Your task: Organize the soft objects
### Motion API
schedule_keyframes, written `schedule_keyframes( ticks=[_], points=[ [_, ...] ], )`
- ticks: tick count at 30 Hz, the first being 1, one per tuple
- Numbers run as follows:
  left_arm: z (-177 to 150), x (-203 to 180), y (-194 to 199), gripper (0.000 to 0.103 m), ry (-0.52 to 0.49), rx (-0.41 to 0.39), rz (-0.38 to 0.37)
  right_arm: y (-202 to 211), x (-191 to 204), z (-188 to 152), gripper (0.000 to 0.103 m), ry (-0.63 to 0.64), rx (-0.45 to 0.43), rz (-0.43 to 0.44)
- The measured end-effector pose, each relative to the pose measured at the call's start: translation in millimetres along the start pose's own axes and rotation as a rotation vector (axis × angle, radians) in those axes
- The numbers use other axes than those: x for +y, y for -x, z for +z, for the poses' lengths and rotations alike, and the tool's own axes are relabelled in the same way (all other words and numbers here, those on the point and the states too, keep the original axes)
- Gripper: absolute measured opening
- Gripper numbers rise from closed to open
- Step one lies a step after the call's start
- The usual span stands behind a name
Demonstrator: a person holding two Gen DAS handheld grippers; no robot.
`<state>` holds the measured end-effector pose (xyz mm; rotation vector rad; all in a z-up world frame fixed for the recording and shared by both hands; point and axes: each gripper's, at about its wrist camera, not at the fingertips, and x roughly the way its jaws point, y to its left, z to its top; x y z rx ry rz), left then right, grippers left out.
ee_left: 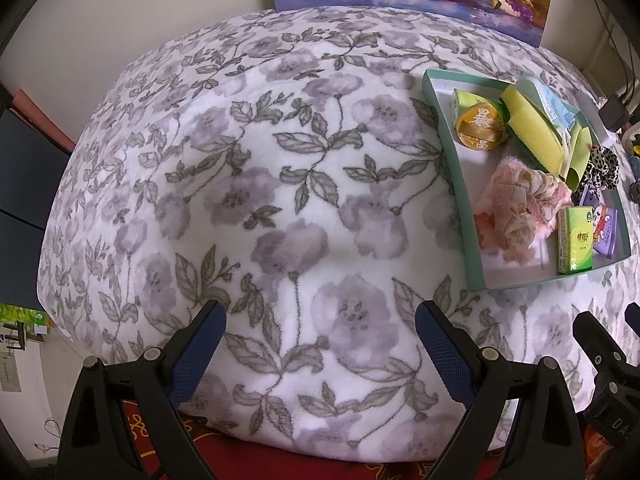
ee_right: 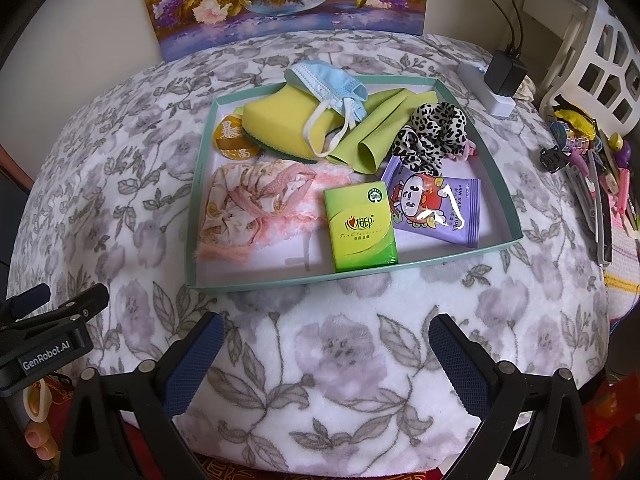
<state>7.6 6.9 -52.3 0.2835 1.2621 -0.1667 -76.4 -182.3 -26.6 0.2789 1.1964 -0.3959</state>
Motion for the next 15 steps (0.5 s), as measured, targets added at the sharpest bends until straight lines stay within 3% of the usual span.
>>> schedule_keyframes(
  ticks=[15],
  points=[
    [-0.1,-1.7,6.7,0.096,-0.009,-0.032,0.023,0.1,-2.3,0.6,0.103,0.000,0.000,0.002]
  ],
)
